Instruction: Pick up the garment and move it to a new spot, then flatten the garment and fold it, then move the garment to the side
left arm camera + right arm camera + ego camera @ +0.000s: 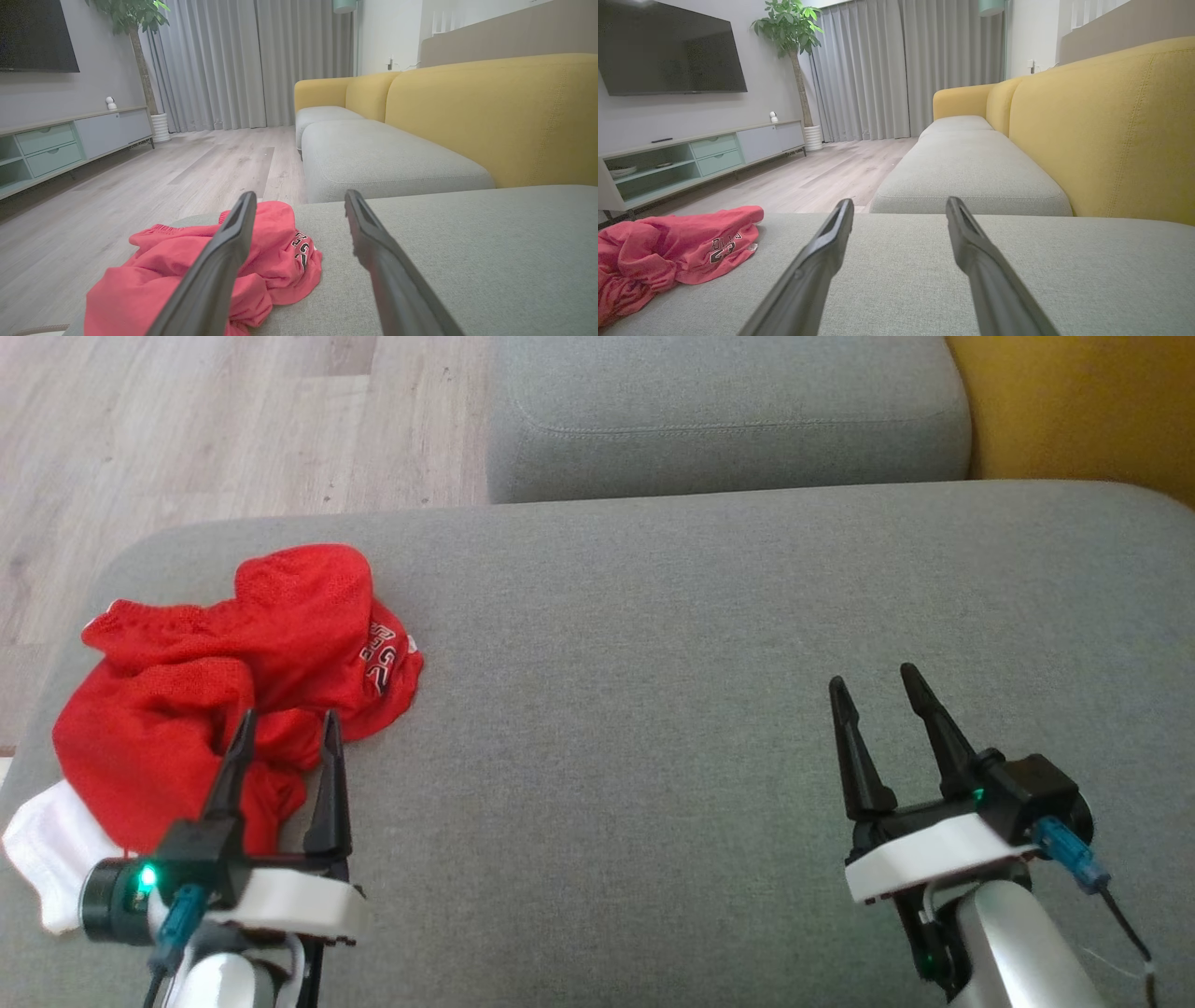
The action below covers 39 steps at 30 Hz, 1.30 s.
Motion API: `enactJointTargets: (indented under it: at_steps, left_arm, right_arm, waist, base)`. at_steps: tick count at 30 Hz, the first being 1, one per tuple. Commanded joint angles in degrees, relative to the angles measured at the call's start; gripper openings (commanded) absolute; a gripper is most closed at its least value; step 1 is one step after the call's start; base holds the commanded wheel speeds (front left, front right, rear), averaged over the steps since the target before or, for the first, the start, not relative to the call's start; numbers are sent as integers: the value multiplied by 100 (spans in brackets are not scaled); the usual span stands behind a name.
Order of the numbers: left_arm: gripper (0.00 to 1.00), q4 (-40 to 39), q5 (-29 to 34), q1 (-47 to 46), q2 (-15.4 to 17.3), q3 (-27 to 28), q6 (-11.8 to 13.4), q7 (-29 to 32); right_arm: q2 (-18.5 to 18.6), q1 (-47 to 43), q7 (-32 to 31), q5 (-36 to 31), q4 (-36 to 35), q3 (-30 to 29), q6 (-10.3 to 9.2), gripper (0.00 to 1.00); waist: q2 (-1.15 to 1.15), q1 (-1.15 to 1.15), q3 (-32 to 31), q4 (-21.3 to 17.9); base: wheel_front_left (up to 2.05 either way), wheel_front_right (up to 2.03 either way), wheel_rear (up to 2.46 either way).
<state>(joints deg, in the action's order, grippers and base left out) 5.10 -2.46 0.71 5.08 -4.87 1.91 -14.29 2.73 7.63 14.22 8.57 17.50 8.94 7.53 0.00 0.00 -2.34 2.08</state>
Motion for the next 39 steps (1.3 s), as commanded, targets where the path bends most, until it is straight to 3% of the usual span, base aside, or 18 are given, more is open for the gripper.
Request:
enactJointTargets:
  at_steps: [1, 21, 39]
  left_arm:
    - [100, -206, -12, -276, 27, 218, -47, -71]
    - [100, -140, -32, -289, -104, 381, -231, -71]
    - [100, 9, -43, -217, -133, 733, -321, -71]
  right_arm:
    - [15, 336, 78, 33, -205, 109, -4, 100]
    - [15, 280, 78, 173, -236, 186, -4, 100]
    - [15, 184, 78, 648, -350, 598, -4, 100]
  waist:
    - [0, 0, 2, -2]
    - [0, 0, -13, 125]
    - [0, 0, -46, 1777]
  base:
    - [0, 0, 0]
    - [0, 0, 0]
    - [0, 0, 0]
